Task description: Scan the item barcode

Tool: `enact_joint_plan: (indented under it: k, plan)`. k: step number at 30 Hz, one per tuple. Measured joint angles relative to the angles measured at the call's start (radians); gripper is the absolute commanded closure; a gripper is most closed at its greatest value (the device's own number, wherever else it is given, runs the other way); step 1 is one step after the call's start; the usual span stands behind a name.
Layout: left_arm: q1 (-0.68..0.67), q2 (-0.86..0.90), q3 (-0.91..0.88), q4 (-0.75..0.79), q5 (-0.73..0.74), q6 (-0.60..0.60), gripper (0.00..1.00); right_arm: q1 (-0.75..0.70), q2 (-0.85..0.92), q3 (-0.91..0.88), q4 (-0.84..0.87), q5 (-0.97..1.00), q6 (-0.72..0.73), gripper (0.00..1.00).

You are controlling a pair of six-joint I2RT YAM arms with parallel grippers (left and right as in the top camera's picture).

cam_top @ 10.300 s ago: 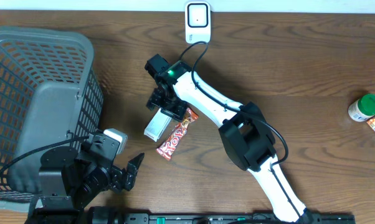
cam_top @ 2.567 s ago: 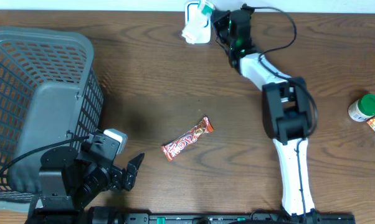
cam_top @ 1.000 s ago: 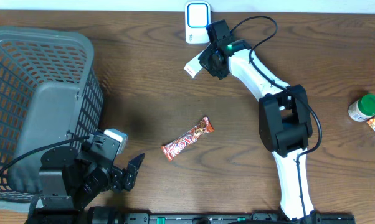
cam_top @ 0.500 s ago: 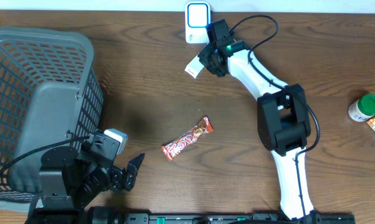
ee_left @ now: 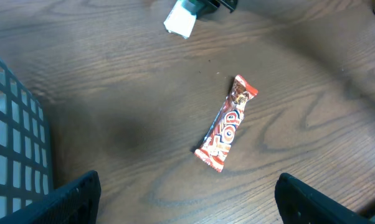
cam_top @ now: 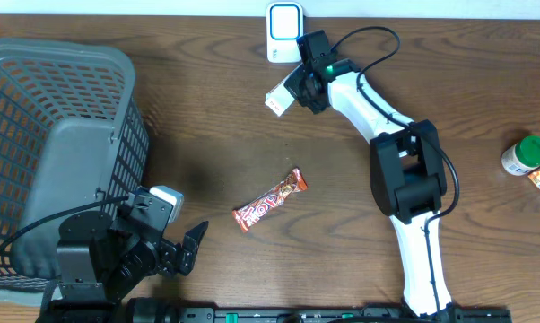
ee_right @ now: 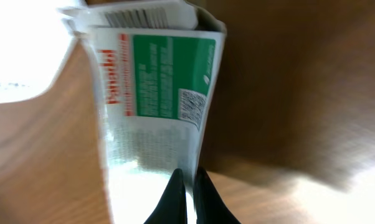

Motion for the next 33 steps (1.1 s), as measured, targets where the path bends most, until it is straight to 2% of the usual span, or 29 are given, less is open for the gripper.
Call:
enact_joint_plan:
  k: [6, 10, 11, 12, 14, 15, 17, 20, 25, 27, 28, 30, 31, 33]
  plan:
    - [0.0, 0.0, 0.0, 0.0, 0.0, 0.0, 0.13, 0.0, -0.064, -0.009, -0.179, 0.1, -0.003, 0.99]
    - [0.0, 0.0, 0.0, 0.0, 0.0, 0.0, 0.13, -0.003, -0.155, -0.011, -0.222, 0.161, -0.03, 0.99]
    - [0.0, 0.0, 0.0, 0.0, 0.0, 0.0, 0.13, -0.003, -0.182, -0.01, -0.229, 0.171, -0.038, 0.96]
    - [0.0, 0.0, 0.0, 0.0, 0.0, 0.0, 0.13, -0.003, -0.201, -0.01, -0.238, 0.18, -0.044, 0.72]
    - [0.0, 0.0, 0.0, 0.0, 0.0, 0.0, 0.13, -0.003, -0.229, -0.01, -0.245, 0.189, -0.054, 0.4]
    - [0.0, 0.0, 0.0, 0.0, 0.0, 0.0, 0.13, -0.003, -0.233, -0.009, -0.243, 0.192, -0.056, 0.29]
    - [0.0, 0.0, 0.0, 0.0, 0.0, 0.0, 0.13, -0.003, -0.232, -0.009, -0.24, 0.191, -0.061, 0.2]
    - [0.0, 0.0, 0.0, 0.0, 0.0, 0.0, 0.13, -0.003, -0.23, -0.01, -0.231, 0.189, -0.076, 0.12]
    - [0.0, 0.0, 0.0, 0.0, 0.0, 0.0, 0.13, -0.003, -0.223, -0.01, -0.147, 0.177, -0.099, 0.11]
    - [0.0, 0.0, 0.0, 0.0, 0.0, 0.0, 0.13, -0.003, -0.205, -0.01, -0.104, 0.157, -0.103, 0.14]
    - [0.0, 0.0, 0.0, 0.0, 0.0, 0.0, 0.13, -0.003, -0.188, -0.009, -0.07, 0.144, -0.105, 0.21]
    - [0.0, 0.0, 0.0, 0.001, 0.0, 0.0, 0.13, -0.002, -0.154, -0.009, -0.011, 0.123, -0.107, 0.44]
    - [0.0, 0.0, 0.0, 0.0, 0.0, 0.0, 0.13, -0.002, -0.128, -0.009, 0.041, 0.104, -0.113, 0.53]
    - [0.0, 0.0, 0.0, 0.0, 0.0, 0.0, 0.13, -0.002, -0.086, -0.01, 0.102, 0.07, -0.112, 0.56]
